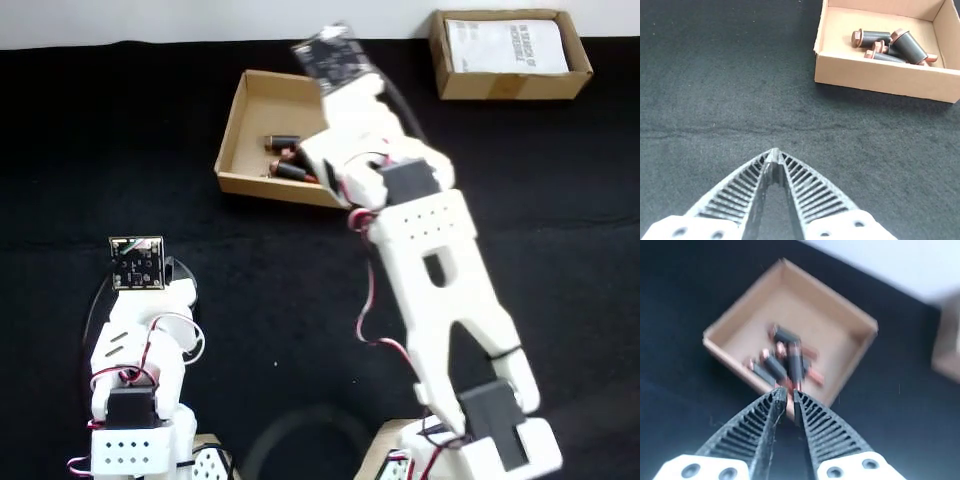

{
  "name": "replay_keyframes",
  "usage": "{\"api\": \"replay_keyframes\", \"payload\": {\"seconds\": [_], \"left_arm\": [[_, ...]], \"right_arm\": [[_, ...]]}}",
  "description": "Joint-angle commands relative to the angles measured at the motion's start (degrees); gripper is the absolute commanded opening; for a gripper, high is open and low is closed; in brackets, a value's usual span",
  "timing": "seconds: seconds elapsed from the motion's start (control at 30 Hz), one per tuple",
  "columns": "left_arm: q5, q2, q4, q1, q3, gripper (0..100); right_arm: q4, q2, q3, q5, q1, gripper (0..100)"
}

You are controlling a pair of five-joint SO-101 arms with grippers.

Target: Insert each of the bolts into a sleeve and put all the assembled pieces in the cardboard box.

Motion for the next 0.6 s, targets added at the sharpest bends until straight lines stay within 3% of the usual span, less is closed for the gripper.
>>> {"api": "replay_keyframes", "payload": {"seconds": [0.0, 0.2, 0.57], "left_arm": [[-0.4, -0.5, 0.1, 1.0, 0.7, 1], [-0.5, -0.5, 0.4, 1.0, 0.7, 1], [-0.5, -0.5, 3.2, 3.2, 0.7, 1]], "right_arm": [[11.6, -7.2, -1.5, -4.2, 3.6, 0.6], [24.3, -16.2, 11.4, -7.4, 7.6, 0.6], [25.3, -41.0, 51.0, -6.9, 10.0, 0.6]]}}
